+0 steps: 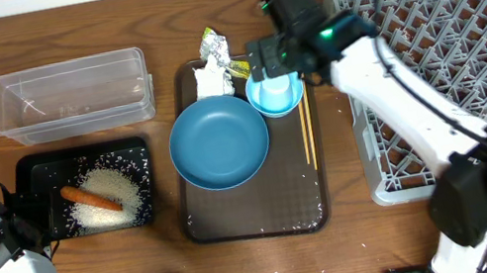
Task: Sort waste into correct bins and load items into the dishwasher rack
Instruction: 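Grasp the light-blue cup with the right gripper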
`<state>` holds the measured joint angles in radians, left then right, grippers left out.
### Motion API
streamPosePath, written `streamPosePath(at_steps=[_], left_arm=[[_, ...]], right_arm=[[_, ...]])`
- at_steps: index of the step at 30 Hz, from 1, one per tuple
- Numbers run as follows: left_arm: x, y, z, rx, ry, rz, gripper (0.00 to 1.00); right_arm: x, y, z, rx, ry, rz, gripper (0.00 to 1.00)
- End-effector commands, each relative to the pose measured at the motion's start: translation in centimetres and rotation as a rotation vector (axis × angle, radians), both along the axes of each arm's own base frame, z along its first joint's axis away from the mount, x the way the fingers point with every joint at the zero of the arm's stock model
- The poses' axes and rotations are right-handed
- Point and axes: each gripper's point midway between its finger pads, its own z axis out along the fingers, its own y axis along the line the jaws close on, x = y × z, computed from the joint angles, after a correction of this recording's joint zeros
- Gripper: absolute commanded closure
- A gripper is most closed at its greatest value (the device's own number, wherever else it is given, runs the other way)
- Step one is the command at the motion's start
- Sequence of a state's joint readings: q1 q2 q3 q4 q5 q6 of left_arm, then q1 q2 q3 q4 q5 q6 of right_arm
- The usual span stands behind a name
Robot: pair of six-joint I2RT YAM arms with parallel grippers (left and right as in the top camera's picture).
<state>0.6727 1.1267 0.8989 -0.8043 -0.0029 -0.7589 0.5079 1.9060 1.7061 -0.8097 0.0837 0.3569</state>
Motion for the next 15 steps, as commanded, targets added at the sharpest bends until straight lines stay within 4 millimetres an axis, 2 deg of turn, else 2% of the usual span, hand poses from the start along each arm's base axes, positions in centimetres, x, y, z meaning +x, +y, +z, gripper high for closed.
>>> streamPosePath(at_steps=[1,5,11,15], left_arm=[[0.2,0.4,0.6,0.013,-0.008,0.005,0.02],[0.2,0.4,0.6,0.013,-0.008,0.005,0.02],[0.2,0.4,0.6,0.013,-0.008,0.005,0.02],[0.2,0.4,0.6,0.013,-0.008,0.005,0.02]], right_arm=[[0.6,-0.2,-2.5,-0.064,0.016,-0.085,0.01],[0.3,-0.4,-4.6,-0.085,0.07,-0.104,0.01],[-0.4,0.1,-6.7,-0.075,0.138,-0.101,0.01],[-0.5,0.0,-8.8,-0.099,0.176,-0.101,0.12]])
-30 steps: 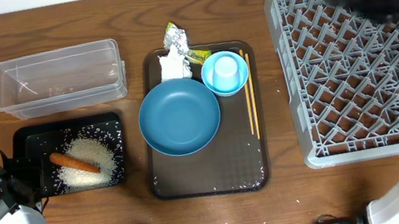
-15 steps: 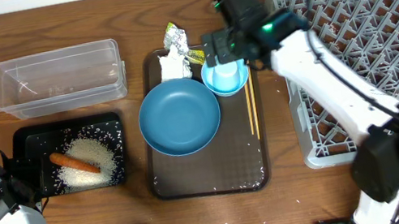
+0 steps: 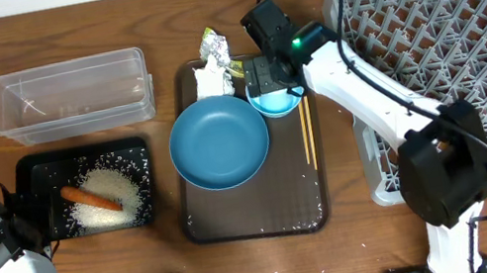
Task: Sort waste into correct bins and load items into the dishwasher rack
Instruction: 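Grasp the light-blue cup with the right gripper, then carry the light-blue cup into the dish rack and release it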
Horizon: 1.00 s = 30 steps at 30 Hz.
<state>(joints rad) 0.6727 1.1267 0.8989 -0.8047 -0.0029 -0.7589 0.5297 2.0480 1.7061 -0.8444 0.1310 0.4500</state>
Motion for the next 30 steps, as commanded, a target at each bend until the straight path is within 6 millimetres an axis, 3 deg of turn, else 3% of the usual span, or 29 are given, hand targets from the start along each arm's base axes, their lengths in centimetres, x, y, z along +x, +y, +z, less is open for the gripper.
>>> streamPosePath(at_steps=[1,5,13,16,22,25,27,30], left_arm=[[0.2,0.4,0.6,0.013,-0.008,0.005,0.02],[0.2,0.4,0.6,0.013,-0.008,0.005,0.02],[0.2,0.4,0.6,0.013,-0.008,0.005,0.02],[0.2,0.4,0.6,0.013,-0.008,0.005,0.02],[0.2,0.4,0.6,0.013,-0.008,0.005,0.02],[0.2,0.4,0.6,0.013,-0.008,0.005,0.02],[0.2,0.4,0.6,0.013,-0.008,0.005,0.02],[0.2,0.4,0.6,0.013,-0.008,0.005,0.02]], right_arm=[[0.1,0.1,-2.2,-0.02,0.038,-0.019,0.14],[0.0,0.0,-3.1,-0.03,0.053,-0.019,0.25],[0.7,0.5,-2.0,0.0,0.024,-0.017,0.51],[1.3,0.5,0.8,0.028,-0.023,-0.016,0.52],[2.9,-1.5,10.7,0.084,-0.186,-0.024,0.51],[3.7,-4.6,15.6,0.1,-0.288,-0.047,0.51],[4.1,-7.7,18.1,0.091,-0.346,-0.095,0.51],[4.3,-14.4,20.8,0.048,-0.408,-0.231,0.52]])
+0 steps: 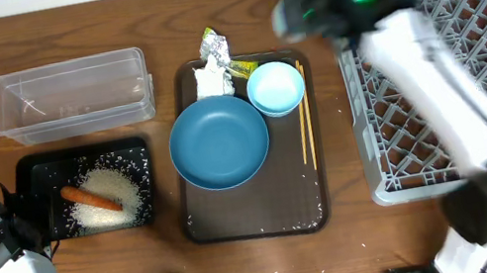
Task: Sort waste into correct bins and load items into the dishwasher rack
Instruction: 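Carry the light-blue cup into the dish rack and release it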
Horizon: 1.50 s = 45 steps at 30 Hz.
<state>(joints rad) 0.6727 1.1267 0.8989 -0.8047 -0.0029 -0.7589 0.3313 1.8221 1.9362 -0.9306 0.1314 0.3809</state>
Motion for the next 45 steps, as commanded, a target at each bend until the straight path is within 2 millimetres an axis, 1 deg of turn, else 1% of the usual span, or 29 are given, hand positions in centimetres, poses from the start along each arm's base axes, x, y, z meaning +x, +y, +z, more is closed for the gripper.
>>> streamPosePath(at_steps=[1,3,5,7,9,11,12,17,18,22,25,27,28,29,30,31,36,38,39,41,45], left_arm=[[0.2,0.4,0.6,0.013,-0.008,0.005,0.02],[0.2,0.4,0.6,0.013,-0.008,0.005,0.02],[0.2,0.4,0.6,0.013,-0.008,0.005,0.02],[0.2,0.4,0.6,0.013,-0.008,0.005,0.02],[0.2,0.4,0.6,0.013,-0.008,0.005,0.02],[0.2,0.4,0.6,0.013,-0.008,0.005,0.02],[0.2,0.4,0.6,0.013,-0.008,0.005,0.02],[0.2,0.4,0.6,0.013,-0.008,0.005,0.02],[0.2,0.4,0.6,0.013,-0.008,0.005,0.02],[0.2,0.4,0.6,0.013,-0.008,0.005,0.02],[0.2,0.4,0.6,0.013,-0.008,0.005,0.02],[0.2,0.4,0.6,0.013,-0.008,0.005,0.02],[0.2,0.4,0.6,0.013,-0.008,0.005,0.02],[0.2,0.4,0.6,0.013,-0.008,0.005,0.02],[0.2,0.4,0.6,0.013,-0.008,0.005,0.02],[0.2,0.4,0.6,0.013,-0.008,0.005,0.02],[0.2,0.4,0.6,0.013,-0.008,0.005,0.02],[0.2,0.4,0.6,0.013,-0.008,0.005,0.02],[0.2,0.4,0.6,0.013,-0.008,0.005,0.02],[0.2,0.4,0.6,0.013,-0.008,0.005,0.02],[0.2,0.4,0.6,0.013,-0.008,0.005,0.02]], right_arm=[[0.2,-8.0,3.1,-0.058,-0.062,-0.148,0.52],[-0.1,-12.3,3.5,-0.066,-0.06,-0.232,0.53],[-0.5,-17.1,3.2,-0.072,-0.037,-0.33,0.53],[-0.7,-20.2,2.2,-0.054,-0.006,-0.386,0.53],[-1.0,-22.7,0.8,-0.027,0.031,-0.42,0.52],[-1.2,-24.5,-0.7,-0.01,0.072,-0.45,0.51],[-1.4,-25.5,-1.8,-0.006,0.103,-0.469,0.51],[-1.6,-28.5,-6.3,-0.005,0.221,-0.53,0.51],[-1.7,-29.1,-7.3,-0.011,0.247,-0.546,0.49],[-2.4,-31.2,-9.5,-0.059,0.313,-0.603,0.46],[-2.7,-31.8,-10.4,-0.063,0.339,-0.615,0.46],[-2.8,-31.9,-10.4,-0.066,0.344,-0.61,0.39],[-2.9,-31.8,-10.4,-0.071,0.349,-0.602,0.34],[-2.9,-31.8,-10.5,-0.073,0.352,-0.598,0.25],[-2.9,-31.8,-10.5,-0.073,0.353,-0.597,0.09],[-2.9,-31.7,-10.5,-0.07,0.353,-0.595,0.01],[-3.0,-30.7,-10.2,-0.033,0.354,-0.569,0.01],[-2.9,-29.5,-9.5,0.019,0.34,-0.531,0.01],[-2.8,-28.5,-8.7,0.053,0.322,-0.502,0.01],[-2.6,-27.1,-7.3,0.085,0.289,-0.464,0.01],[-2.6,-24.1,-3.7,0.099,0.206,-0.395,0.01]])
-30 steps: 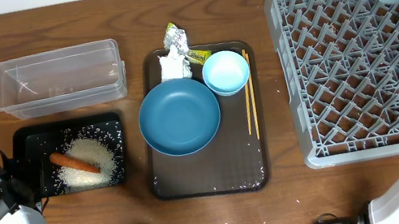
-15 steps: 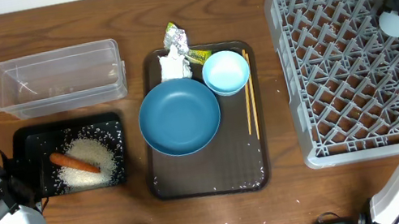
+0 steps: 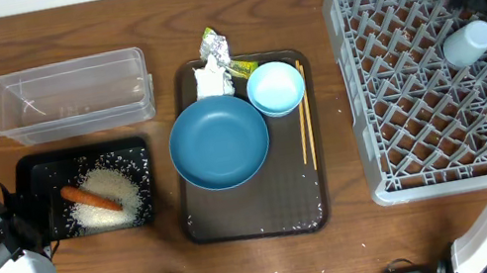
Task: Sort waste into correct bins and load items into the dishwasher rack
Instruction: 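Carry the light-blue cup into the dish rack and release it, then grasp the small light-blue bowl on the tray with the right gripper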
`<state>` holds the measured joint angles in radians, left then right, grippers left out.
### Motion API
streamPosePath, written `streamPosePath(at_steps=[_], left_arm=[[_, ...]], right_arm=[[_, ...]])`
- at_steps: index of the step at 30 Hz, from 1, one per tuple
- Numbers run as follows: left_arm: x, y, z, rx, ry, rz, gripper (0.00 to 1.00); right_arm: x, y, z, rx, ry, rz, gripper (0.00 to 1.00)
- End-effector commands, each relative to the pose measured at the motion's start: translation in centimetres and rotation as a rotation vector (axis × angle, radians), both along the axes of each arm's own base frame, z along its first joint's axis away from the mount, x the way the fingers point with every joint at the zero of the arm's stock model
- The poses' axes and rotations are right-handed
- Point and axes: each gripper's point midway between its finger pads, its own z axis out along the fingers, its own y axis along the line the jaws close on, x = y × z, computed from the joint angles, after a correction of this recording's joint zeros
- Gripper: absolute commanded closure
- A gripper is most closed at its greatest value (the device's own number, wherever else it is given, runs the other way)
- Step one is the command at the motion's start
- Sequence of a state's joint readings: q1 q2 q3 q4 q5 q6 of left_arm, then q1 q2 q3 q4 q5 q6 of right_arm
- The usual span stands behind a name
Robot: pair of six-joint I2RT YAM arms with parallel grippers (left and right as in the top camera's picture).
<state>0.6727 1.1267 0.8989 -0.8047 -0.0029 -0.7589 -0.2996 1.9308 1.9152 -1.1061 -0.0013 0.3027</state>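
Over the grey dishwasher rack [image 3: 385, 81] at the right, my right gripper [image 3: 478, 27] holds a pale blue cup [image 3: 466, 44] lying on its side above the rack's upper right part. A pink cup stands in the rack beside it. On the brown tray [image 3: 239, 223] lie a large blue plate [image 3: 220, 143], a small light-blue bowl [image 3: 275, 88], wooden chopsticks [image 3: 304, 133] and crumpled wrappers [image 3: 214, 66]. My left arm rests at the bottom left, and its gripper [image 3: 31, 231] is too dark to read.
A clear plastic container [image 3: 67, 95] stands at the back left. Below it a black tray [image 3: 32, 172] holds rice and a carrot [image 3: 89, 198]. Rice grains are scattered on the brown tray and the table.
My right arm was a blur near the rack's top left corner; now it is over the rack's right side with the pale blue cup at its fingers. The left arm has not moved.
My right gripper hung over the small light-blue bowl on the brown tray, then sat lower at it. Later the bowl stood bare while the arm was at the rack's corner. Now the gripper holds a pale blue cup over the rack beside the pink cup.
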Motion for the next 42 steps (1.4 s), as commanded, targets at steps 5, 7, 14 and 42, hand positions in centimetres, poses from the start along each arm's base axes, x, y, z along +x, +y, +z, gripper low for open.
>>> streamPosePath(at_steps=[5,7,14,42], left_arm=[[0.2,0.4,0.6,0.013,-0.008,0.005,0.02],[0.2,0.4,0.6,0.013,-0.008,0.005,0.02],[0.2,0.4,0.6,0.013,-0.008,0.005,0.01],[0.2,0.4,0.6,0.013,-0.008,0.005,0.02]], right_arm=[[0.7,10.8,7.1,0.083,-0.194,0.261,0.04],[1.3,15.6,7.1,0.111,-0.209,0.392,0.05],[2.2,28.0,3.6,0.138,-0.174,0.649,0.1],[-0.2,41.7,-16.1,0.035,0.137,0.612,0.47]])
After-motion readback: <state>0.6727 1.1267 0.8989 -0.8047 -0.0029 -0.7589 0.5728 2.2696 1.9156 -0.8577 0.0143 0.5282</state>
